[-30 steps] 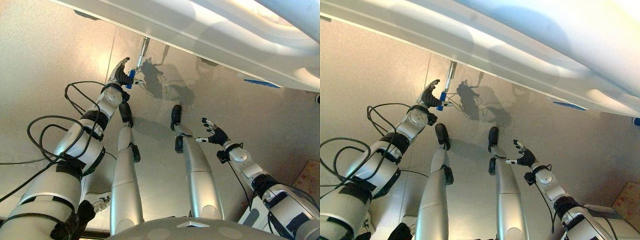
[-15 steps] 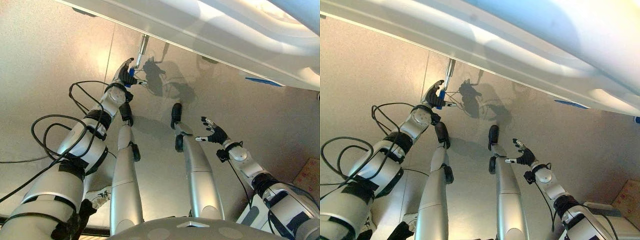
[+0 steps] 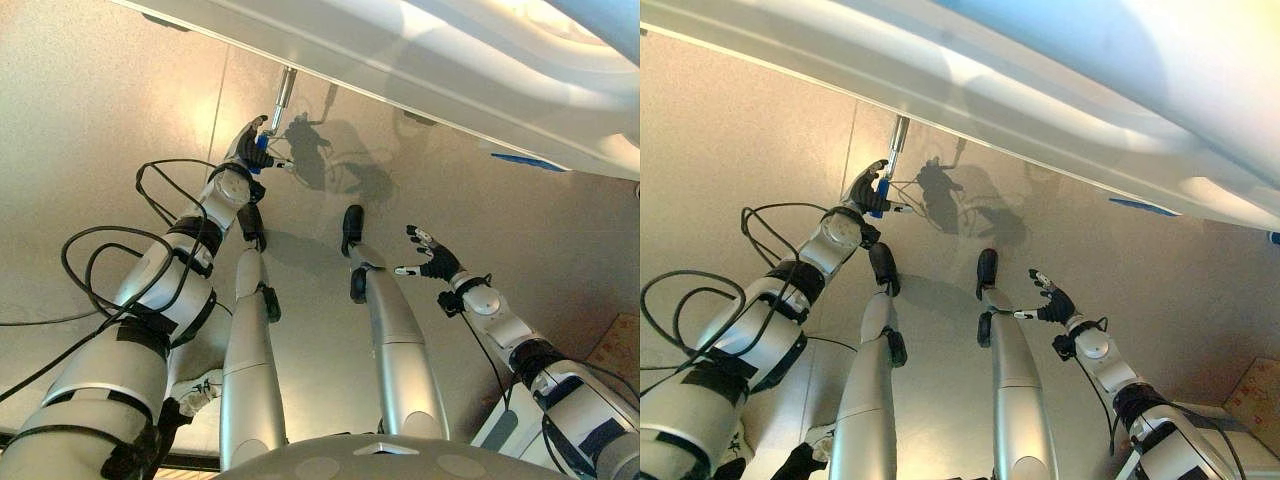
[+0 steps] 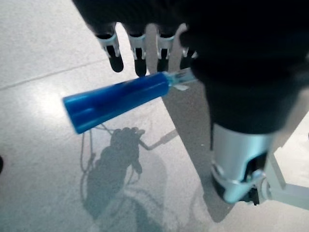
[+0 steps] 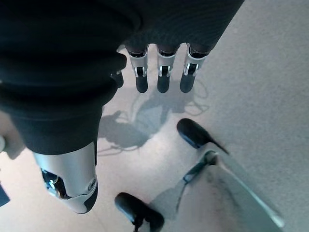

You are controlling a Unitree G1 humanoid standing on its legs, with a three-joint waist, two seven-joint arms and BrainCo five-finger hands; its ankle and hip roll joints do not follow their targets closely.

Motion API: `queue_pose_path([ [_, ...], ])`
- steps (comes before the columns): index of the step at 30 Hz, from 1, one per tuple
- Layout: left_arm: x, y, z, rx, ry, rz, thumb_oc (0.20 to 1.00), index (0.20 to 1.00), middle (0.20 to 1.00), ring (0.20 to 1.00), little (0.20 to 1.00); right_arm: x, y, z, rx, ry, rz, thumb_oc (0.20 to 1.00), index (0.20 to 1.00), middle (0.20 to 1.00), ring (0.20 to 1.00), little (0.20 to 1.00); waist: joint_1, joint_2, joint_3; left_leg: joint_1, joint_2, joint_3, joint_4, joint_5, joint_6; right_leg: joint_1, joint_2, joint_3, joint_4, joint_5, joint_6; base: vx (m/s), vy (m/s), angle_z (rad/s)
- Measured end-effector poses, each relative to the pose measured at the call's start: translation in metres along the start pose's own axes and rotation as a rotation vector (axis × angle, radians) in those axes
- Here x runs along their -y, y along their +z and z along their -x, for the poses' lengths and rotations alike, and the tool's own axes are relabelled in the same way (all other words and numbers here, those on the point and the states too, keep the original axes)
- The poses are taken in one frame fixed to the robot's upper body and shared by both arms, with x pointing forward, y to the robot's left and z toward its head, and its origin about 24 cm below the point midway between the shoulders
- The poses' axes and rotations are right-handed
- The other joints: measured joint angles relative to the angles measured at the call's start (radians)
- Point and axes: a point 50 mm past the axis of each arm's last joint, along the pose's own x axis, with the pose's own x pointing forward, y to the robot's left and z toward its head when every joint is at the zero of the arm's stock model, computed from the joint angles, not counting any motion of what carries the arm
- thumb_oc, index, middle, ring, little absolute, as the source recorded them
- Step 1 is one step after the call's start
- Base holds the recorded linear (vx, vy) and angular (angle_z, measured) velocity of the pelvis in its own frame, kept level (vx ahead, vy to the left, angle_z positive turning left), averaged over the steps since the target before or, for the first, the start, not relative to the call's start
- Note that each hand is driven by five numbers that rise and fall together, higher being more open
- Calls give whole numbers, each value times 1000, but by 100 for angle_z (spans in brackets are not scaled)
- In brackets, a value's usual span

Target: Raise the hospital bed

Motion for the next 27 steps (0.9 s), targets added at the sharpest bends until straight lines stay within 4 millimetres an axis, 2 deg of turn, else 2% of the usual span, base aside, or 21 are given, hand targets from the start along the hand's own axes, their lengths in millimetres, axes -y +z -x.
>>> queue_pose_path([
  [12, 0, 2, -1, 3, -8, -18, 1000, 1000, 1000, 1000, 1000, -2, 1, 0, 4, 22, 14, 1000, 1000, 1000, 1000, 1000, -2, 0, 0, -13, 0, -6, 11, 0, 0, -6, 0, -1, 5, 0, 0, 0, 0, 0],
  [13, 0, 2, -1, 4, -8, -18, 950, 950, 950, 950, 950, -2, 1, 0, 4, 24, 16, 1000, 1000, 1000, 1000, 1000, -2, 0, 0, -14, 0, -7, 12, 0, 0, -7, 0, -1, 5, 0, 0, 0, 0, 0],
  [14, 0, 2, -1, 3, -12, -22, 950, 950, 950, 950, 950, -3, 1, 0, 6, 30, 22, 1000, 1000, 1000, 1000, 1000, -2, 0, 0, -16, 0, -7, 12, 0, 0, -9, 0, -1, 6, 0, 0, 0, 0, 0],
  [15, 1, 2, -1, 2, -15, -25, 796, 796, 796, 796, 796, -3, 1, 0, 7, 31, 24, 1000, 1000, 1000, 1000, 1000, -2, 0, 0, -17, -1, -7, 12, 0, 0, -9, 0, -1, 6, 0, 0, 0, 0, 0],
  [16, 1, 1, -1, -2, -19, -27, 567, 567, 567, 567, 567, -3, 2, 0, 8, 34, 25, 1000, 1000, 1000, 1000, 1000, -2, 0, 0, -17, -1, -7, 13, 0, 0, -10, 0, -1, 7, 0, 0, 0, 0, 0],
  [19, 0, 3, -2, -4, -18, -30, 573, 573, 573, 573, 573, -2, 3, 0, 12, 34, 28, 1000, 1000, 1000, 1000, 1000, -2, 0, 0, -24, 0, -7, 15, 0, 0, -18, 0, 0, 11, 0, 0, 0, 0, 0],
  [21, -2, 5, -2, 1, -15, -31, 523, 523, 523, 523, 523, -1, 3, 1, 14, 37, 33, 1000, 1000, 1000, 1000, 1000, -2, 0, 0, -28, 0, -8, 17, 1, 0, -22, 0, 0, 12, 0, 0, 0, 0, 0],
  [24, -2, 6, -3, 3, -14, -32, 501, 501, 501, 501, 501, -1, 3, 1, 16, 39, 39, 1000, 1000, 1000, 1000, 1000, -2, 0, 0, -28, -1, -9, 17, 2, 0, -22, 0, 0, 13, 0, 0, 0, 0, 0],
  [26, -2, 6, -3, 3, -15, -32, 551, 551, 551, 551, 551, 0, 4, 1, 16, 39, 40, 1000, 1000, 1000, 1000, 1000, -1, 0, 0, -28, -1, -10, 17, 3, -1, -22, 0, 0, 14, 0, 0, 0, 0, 0],
  [27, -2, 6, -3, 3, -16, -34, 507, 507, 507, 507, 507, 0, 4, 1, 16, 39, 41, 1000, 1000, 1000, 1000, 1000, -2, 0, 0, -28, -1, -10, 17, 4, -1, -22, 0, 0, 14, 0, 0, 0, 0, 0],
])
